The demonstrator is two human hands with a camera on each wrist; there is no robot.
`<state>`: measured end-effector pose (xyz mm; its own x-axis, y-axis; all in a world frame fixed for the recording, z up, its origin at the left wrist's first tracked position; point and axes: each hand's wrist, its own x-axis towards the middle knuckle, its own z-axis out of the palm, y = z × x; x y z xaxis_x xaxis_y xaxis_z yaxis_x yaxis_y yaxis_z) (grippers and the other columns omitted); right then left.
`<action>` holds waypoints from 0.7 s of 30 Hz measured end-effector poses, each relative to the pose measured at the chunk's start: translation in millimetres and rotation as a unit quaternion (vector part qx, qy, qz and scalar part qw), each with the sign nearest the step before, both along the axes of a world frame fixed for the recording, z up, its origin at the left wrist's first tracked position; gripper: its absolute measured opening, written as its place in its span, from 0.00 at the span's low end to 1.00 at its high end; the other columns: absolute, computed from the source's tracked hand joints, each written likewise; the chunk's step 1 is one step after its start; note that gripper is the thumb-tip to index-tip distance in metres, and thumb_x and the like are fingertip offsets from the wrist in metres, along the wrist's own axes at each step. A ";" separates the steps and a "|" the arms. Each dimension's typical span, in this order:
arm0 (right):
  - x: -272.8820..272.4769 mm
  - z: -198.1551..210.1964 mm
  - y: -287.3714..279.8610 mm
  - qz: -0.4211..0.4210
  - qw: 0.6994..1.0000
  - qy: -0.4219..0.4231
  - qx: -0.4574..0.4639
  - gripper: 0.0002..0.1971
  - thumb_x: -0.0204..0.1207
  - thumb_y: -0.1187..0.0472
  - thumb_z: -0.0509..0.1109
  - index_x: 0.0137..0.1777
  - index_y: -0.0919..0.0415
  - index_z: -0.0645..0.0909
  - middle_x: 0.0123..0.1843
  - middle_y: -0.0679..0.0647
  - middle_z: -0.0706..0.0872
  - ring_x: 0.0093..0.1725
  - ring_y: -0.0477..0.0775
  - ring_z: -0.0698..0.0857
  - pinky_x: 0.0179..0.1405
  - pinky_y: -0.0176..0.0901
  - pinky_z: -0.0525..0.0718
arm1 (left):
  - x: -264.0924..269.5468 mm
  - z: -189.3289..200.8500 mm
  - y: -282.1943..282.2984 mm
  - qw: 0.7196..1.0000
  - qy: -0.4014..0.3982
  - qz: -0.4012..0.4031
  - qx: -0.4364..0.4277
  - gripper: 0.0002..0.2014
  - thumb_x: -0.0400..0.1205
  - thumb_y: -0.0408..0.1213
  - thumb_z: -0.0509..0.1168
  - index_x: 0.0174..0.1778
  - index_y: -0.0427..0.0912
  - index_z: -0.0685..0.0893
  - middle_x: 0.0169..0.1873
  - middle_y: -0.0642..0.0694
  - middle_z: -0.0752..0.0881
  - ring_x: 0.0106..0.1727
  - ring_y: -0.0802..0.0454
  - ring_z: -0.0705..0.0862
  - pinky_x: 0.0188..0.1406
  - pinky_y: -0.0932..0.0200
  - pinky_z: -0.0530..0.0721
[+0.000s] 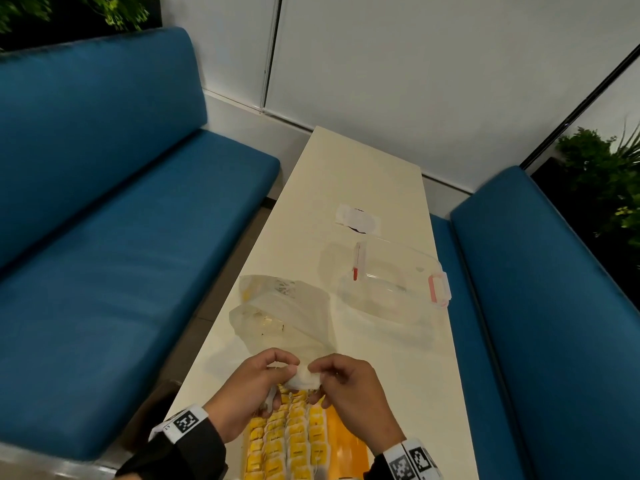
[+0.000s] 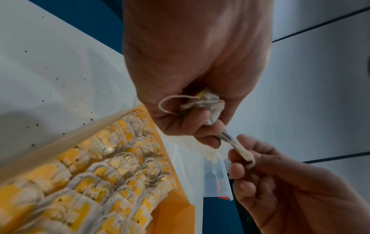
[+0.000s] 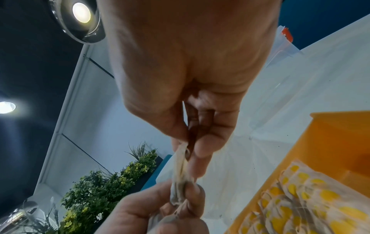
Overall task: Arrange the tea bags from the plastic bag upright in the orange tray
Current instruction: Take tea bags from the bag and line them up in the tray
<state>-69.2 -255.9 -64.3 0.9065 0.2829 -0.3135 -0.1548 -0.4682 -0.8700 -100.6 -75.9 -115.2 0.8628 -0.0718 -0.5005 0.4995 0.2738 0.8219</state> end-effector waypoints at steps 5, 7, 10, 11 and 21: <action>2.1 1.5 -4.3 0.008 0.999 -0.029 -0.036 0.11 0.75 0.71 0.73 0.44 0.52 0.90 0.35 0.52 0.90 0.34 0.45 0.88 0.38 0.33 0.82 | 0.2 2.9 0.6 1.000 0.003 -0.007 0.009 0.07 0.87 0.38 0.67 0.55 0.44 0.90 0.39 0.42 0.90 0.23 0.50 0.76 0.19 0.62 0.68; 4.4 -1.4 -7.6 0.001 0.995 -0.081 -0.065 0.11 0.73 0.64 0.79 0.40 0.44 0.90 0.43 0.49 0.86 0.41 0.45 0.85 0.43 0.29 0.80 | 0.1 3.3 2.8 1.000 -0.013 -0.005 0.026 0.07 0.87 0.38 0.67 0.55 0.48 0.91 0.46 0.42 0.91 0.24 0.49 0.76 0.20 0.62 0.70; 5.6 -2.2 -9.1 0.011 0.994 -0.087 -0.071 0.11 0.72 0.63 0.80 0.37 0.43 0.89 0.44 0.47 0.87 0.43 0.44 0.85 0.44 0.29 0.80 | -2.5 7.1 7.6 0.995 -0.064 -0.029 0.073 0.12 0.84 0.34 0.72 0.59 0.56 0.91 0.55 0.53 0.91 0.26 0.52 0.78 0.23 0.61 0.75; 6.1 -1.6 -8.8 0.017 0.994 -0.082 -0.067 0.11 0.72 0.63 0.80 0.37 0.44 0.90 0.43 0.47 0.88 0.42 0.43 0.86 0.44 0.29 0.80 | -3.1 9.6 7.9 0.990 -0.091 -0.049 0.096 0.15 0.82 0.34 0.74 0.60 0.58 0.91 0.57 0.58 0.91 0.27 0.55 0.79 0.25 0.62 0.77; 8.9 -3.8 -6.0 -0.007 0.999 -0.039 0.031 0.04 0.73 0.65 0.79 0.44 0.56 0.90 0.36 0.51 0.91 0.35 0.47 0.85 0.37 0.36 0.82 | 3.5 8.1 0.2 0.965 -0.170 -0.033 0.195 0.02 0.77 0.41 0.79 0.40 0.54 0.95 0.40 0.53 0.93 0.35 0.59 0.84 0.33 0.60 0.81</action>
<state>-60.3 -261.9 -68.1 0.9319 0.2860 -0.2230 -0.0912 -0.4104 -0.9073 -97.1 -75.7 -107.1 0.9818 0.0040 -0.1899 0.1891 -0.1129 0.9755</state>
